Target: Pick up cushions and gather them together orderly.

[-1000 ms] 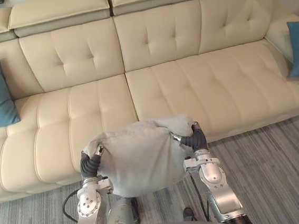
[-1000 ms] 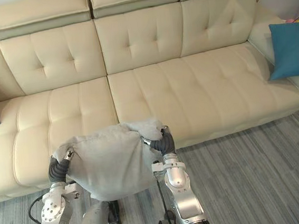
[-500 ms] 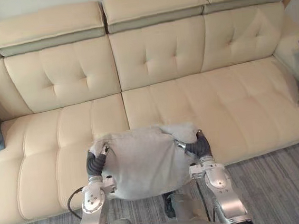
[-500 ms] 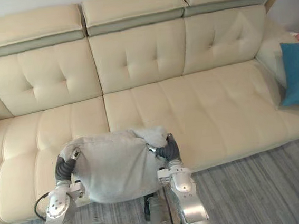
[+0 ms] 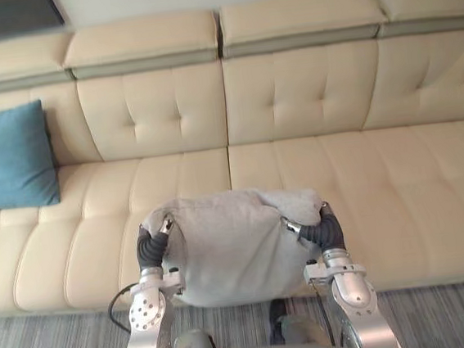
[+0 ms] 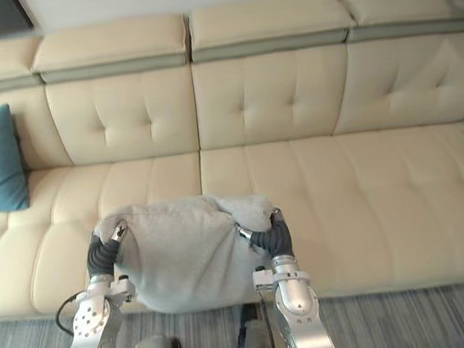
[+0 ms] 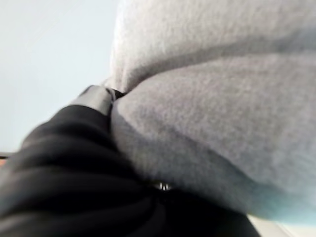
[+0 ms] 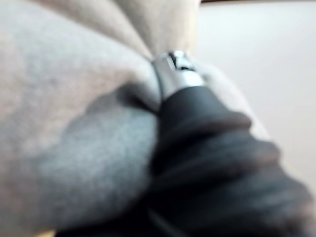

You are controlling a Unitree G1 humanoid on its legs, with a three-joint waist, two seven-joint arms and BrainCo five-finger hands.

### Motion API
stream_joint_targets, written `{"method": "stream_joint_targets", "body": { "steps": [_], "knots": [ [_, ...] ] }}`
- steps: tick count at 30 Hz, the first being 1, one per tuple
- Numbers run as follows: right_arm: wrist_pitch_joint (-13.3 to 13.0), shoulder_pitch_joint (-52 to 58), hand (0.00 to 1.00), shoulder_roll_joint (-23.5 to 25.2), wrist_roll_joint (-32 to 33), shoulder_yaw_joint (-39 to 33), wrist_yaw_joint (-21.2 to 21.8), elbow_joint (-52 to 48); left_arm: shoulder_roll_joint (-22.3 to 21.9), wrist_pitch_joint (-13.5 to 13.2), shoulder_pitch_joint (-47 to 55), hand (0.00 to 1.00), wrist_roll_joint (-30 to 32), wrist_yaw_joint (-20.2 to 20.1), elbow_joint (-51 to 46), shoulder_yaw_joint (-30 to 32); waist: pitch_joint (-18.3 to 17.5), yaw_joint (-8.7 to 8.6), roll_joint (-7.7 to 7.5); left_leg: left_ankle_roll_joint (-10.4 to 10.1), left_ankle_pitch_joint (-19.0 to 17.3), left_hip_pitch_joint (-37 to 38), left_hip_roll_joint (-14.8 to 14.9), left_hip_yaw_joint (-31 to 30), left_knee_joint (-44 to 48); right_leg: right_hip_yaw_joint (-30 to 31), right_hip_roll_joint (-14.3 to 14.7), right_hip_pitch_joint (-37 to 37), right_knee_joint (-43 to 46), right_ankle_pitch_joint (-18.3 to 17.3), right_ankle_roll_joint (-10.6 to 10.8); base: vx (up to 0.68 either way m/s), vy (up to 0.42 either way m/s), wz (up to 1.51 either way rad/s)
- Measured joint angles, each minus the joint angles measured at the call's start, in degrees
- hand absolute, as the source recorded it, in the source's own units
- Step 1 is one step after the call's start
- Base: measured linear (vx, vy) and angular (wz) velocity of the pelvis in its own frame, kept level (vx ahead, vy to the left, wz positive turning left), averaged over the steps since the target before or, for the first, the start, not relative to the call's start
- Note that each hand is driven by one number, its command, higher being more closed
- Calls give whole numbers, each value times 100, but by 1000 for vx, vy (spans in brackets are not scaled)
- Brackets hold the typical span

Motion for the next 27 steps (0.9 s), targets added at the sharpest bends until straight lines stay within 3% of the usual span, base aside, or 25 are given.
{"method": "stream_joint_targets", "body": {
  "steps": [6, 14, 19, 23, 27],
  "knots": [
    [-2, -342, 100, -38, -50, -224, 8, 433, 221, 10, -26, 100, 19, -142, 492, -215, -91, -103, -100, 109, 278, 311, -365, 114, -693, 168, -69, 368, -977, 601, 135, 45, 62, -9],
    [-1, -1153, 100, -68, -233, -174, -40, 1082, 409, 10, -547, 100, 81, 24, 577, -110, -90, -81, -180, 148, 411, 168, -502, 89, -928, 180, -113, 442, -1612, 1007, 124, -21, 5, 0],
    [-1, -2669, 100, -65, -365, 35, -504, 1420, 578, 10, -1827, 100, 130, 717, 817, 200, 151, -58, -333, 145, 415, -542, -472, 69, -495, 214, -130, -97, -1610, 1245, 59, -124, -2, 0],
    [30, -4854, 100, -96, -497, -189, -1230, 2037, 1013, 12, -3960, 100, 121, 1479, 1421, 285, 464, 7, -324, 177, 391, -1479, -388, 61, 118, 235, -146, -853, -1399, 1423, 7, -188, 44, 1],
    [45, -6214, 100, -288, -495, -409, -1751, 2151, 1548, -22, -5508, 100, 118, 1923, 1696, 282, 760, 31, -303, 200, 377, -2003, -307, 41, 435, 284, -137, -1315, -1227, 1485, -21, -181, 18, -2]
  ]
}}
